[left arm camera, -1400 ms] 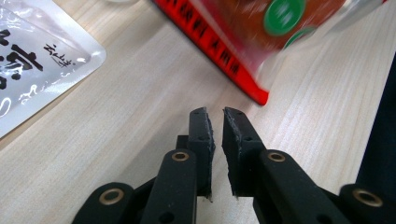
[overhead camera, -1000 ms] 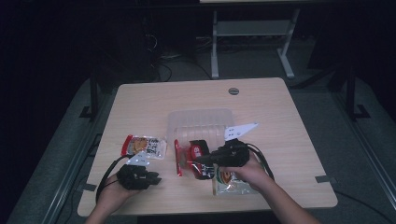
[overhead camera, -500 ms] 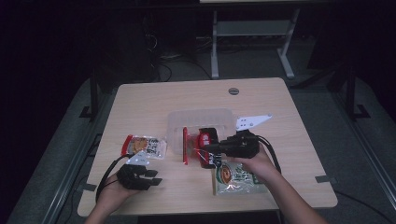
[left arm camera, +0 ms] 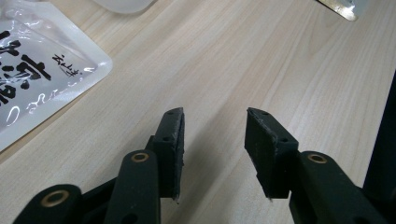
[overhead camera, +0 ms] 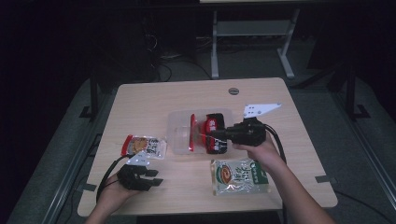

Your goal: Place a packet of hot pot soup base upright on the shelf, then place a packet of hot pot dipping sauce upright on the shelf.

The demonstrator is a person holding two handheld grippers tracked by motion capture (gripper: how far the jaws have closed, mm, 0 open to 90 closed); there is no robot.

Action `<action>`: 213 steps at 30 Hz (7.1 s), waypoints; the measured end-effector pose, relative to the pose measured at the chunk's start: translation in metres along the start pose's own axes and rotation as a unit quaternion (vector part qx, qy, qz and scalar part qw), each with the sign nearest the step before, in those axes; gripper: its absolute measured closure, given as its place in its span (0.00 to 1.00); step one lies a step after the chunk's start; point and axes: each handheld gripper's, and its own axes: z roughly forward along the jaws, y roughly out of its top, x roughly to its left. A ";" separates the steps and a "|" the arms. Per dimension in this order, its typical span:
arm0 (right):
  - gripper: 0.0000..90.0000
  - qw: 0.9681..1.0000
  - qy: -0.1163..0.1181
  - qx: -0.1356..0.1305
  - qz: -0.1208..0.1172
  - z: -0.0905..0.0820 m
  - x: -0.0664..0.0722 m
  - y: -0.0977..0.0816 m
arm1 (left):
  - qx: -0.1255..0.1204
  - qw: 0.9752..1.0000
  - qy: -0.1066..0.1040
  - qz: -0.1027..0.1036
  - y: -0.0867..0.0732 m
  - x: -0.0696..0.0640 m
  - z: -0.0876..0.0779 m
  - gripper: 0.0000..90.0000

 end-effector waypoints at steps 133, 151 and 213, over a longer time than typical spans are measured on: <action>0.36 0.968 -0.199 0.147 0.038 -0.068 -0.003 -0.110 | -0.021 1.000 0.016 0.015 -0.002 0.002 0.002 0.35; 0.34 0.966 -0.212 0.141 0.044 -0.070 -0.012 -0.113 | -0.034 0.997 0.060 -0.029 0.010 0.038 -0.030 1.00; 0.33 0.966 -0.214 0.138 0.046 -0.066 -0.012 -0.111 | 0.061 0.984 0.128 -0.111 0.023 0.117 0.005 1.00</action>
